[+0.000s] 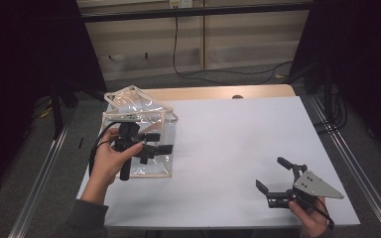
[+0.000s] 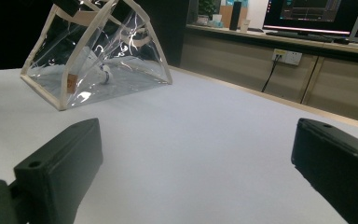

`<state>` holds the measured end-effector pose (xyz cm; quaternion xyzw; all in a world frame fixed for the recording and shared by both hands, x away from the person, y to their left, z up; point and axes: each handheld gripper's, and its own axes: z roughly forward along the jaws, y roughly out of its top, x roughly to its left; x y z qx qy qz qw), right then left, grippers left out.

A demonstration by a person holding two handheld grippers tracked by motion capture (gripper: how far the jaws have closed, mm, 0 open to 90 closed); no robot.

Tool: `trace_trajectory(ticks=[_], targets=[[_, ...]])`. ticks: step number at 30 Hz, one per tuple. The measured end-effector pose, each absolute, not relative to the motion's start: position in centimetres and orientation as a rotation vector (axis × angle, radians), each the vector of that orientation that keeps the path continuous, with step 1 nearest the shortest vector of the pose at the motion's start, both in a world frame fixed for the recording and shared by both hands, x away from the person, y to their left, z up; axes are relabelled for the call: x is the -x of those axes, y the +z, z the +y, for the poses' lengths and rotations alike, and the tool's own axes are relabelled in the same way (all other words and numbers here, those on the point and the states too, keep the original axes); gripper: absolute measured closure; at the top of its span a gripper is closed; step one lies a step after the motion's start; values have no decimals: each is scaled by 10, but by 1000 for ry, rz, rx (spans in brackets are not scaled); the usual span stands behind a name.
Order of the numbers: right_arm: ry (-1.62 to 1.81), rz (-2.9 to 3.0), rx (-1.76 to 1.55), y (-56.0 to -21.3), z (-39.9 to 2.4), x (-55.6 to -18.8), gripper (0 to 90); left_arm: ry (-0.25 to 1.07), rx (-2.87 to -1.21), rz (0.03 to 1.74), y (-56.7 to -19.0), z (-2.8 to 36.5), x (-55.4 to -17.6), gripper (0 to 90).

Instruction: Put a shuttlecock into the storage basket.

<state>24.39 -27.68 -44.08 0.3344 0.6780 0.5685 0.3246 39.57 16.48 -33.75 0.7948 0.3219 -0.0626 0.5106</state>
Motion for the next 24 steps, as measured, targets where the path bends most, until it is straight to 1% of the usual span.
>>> trace_trajectory(ticks=[17,24], targets=[[1493,1779,-877,-441,-277,-244,17,-171,-1889,734,-349,170,-388,101],[1492,1780,-872,-441,-277,-244,17,-159,-1883,726,-354,173,-384,99]])
